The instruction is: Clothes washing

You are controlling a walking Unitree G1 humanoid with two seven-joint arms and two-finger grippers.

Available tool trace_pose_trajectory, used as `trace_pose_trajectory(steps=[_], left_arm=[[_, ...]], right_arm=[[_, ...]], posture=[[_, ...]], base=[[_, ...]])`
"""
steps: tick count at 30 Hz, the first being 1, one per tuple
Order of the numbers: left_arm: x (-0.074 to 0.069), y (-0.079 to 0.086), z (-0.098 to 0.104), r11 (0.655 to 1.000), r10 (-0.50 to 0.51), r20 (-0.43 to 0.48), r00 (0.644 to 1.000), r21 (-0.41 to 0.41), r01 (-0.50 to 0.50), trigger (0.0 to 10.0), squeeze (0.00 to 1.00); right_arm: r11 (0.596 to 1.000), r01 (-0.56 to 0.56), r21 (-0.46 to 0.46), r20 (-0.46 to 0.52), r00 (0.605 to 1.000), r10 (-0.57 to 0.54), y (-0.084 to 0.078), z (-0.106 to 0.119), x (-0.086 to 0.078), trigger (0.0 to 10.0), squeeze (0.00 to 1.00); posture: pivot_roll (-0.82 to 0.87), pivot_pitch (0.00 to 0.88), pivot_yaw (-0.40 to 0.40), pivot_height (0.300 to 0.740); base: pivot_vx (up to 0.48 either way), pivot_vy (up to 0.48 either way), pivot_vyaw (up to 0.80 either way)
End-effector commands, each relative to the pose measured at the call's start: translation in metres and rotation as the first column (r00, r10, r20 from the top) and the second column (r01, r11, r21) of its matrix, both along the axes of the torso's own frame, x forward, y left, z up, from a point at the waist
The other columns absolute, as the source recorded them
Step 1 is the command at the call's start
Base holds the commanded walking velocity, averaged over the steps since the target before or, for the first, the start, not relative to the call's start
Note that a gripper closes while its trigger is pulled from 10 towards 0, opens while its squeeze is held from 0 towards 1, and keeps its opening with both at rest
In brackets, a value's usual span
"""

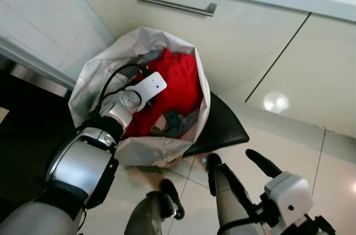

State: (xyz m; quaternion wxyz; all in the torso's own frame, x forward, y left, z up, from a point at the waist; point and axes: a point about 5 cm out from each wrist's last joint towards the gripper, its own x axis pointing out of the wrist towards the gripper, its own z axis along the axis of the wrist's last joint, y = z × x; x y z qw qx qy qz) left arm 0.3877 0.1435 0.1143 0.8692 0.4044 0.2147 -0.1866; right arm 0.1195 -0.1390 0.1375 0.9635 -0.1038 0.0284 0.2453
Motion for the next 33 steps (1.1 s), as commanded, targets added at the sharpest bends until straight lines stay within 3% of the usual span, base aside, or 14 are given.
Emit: trace_pose_trajectory(steps=[1, 6, 9, 17, 22, 24, 25, 28, 29, 30, 33], left_arm=[[-0.019, 0.009, -0.035, 0.999, 0.038, -0.136, 0.990, -0.009, -0.040, 0.0, 0.00], [-0.019, 0.002, -0.035, 0.996, 0.026, -0.127, 0.992, -0.078, -0.036, 0.0, 0.00], [-0.021, 0.001, -0.038, 0.974, 0.087, -0.166, 0.982, -0.194, -0.119, 0.0, 0.00], [-0.023, -0.008, -0.041, 0.944, 0.098, -0.178, 0.979, -0.294, -0.148, 0.0, 0.00], [-0.023, -0.010, -0.042, 0.876, 0.169, -0.186, 0.968, -0.423, -0.234, 0.0, 0.00], [-0.023, -0.010, -0.042, 0.867, 0.176, -0.186, 0.967, -0.436, -0.242, 0.0, 0.00], [-0.023, -0.012, -0.041, 0.839, 0.191, -0.179, 0.965, -0.481, -0.256, 0.0, 0.00], [-0.024, -0.014, -0.044, 0.818, 0.214, -0.173, 0.961, -0.506, -0.273, 0.0, 0.00], [-0.026, -0.019, -0.045, 0.789, 0.217, -0.179, 0.960, -0.547, -0.281, 0.0, 0.00], [-0.026, -0.019, -0.045, 0.789, 0.217, -0.179, 0.960, -0.547, -0.281, 0.0, 0.00], [-0.026, -0.025, -0.045, 0.743, 0.227, -0.190, 0.955, -0.601, -0.296, 0.0, 0.00]], right_arm=[[1.000, -0.003, 0.012, -0.016, 1.000, 0.003, 0.005, 0.001, -0.006, 10.0, 0.00], [1.000, 0.021, 0.019, -0.011, 1.000, -0.021, 0.006, 0.000, -0.007, 10.0, 0.00], [0.999, 0.040, 0.030, -0.003, 0.999, -0.040, 0.005, -0.001, -0.002, 10.0, 0.00], [0.992, 0.099, 0.073, 0.018, 0.995, -0.101, -0.001, 0.005, 0.008, 10.0, 0.00], [0.994, 0.085, 0.061, 0.009, 0.996, -0.086, -0.002, 0.001, 0.010, 10.0, 0.00], [0.994, 0.086, 0.061, 0.009, 0.996, -0.087, -0.003, 0.001, 0.011, 10.0, 0.00], [0.994, 0.089, 0.059, 0.008, 0.996, -0.089, -0.003, 0.000, 0.012, 10.0, 0.00], [0.995, 0.083, 0.059, -0.003, 0.997, -0.083, -0.002, -0.003, 0.012, 10.0, 0.00], [0.996, 0.073, 0.059, -0.009, 0.997, -0.073, 0.000, -0.004, 0.011, 10.0, 0.00], [0.996, 0.073, 0.059, -0.009, 0.997, -0.073, 0.000, -0.004, 0.011, 10.0, 0.00], [0.996, 0.063, 0.057, -0.014, 0.998, -0.063, 0.000, -0.005, 0.012, 10.0, 0.00]], posture=[[-0.53, 0.468, 0.177, 0.740], [-0.52, 0.461, 0.178, 0.740], [-0.51, 0.455, 0.179, 0.740], [-0.50, 0.438, 0.161, 0.740], [-0.49, 0.429, 0.149, 0.740], [-0.48, 0.428, 0.148, 0.740], [-0.48, 0.428, 0.146, 0.740], [-0.47, 0.428, 0.136, 0.740], [-0.47, 0.429, 0.131, 0.740], [-0.47, 0.429, 0.131, 0.740], [-0.46, 0.422, 0.124, 0.740]], base=[[0.000, 0.000, 0.00], [0.000, 0.000, 0.00], [0.000, 0.000, 0.00], [0.000, 0.000, 0.00], [0.000, 0.000, 0.00], [0.000, 0.000, 0.00], [0.000, 0.000, 0.00], [0.000, 0.000, 0.00], [0.000, 0.000, 0.00], [0.000, 0.000, 0.00], [0.000, 0.000, 0.00]])
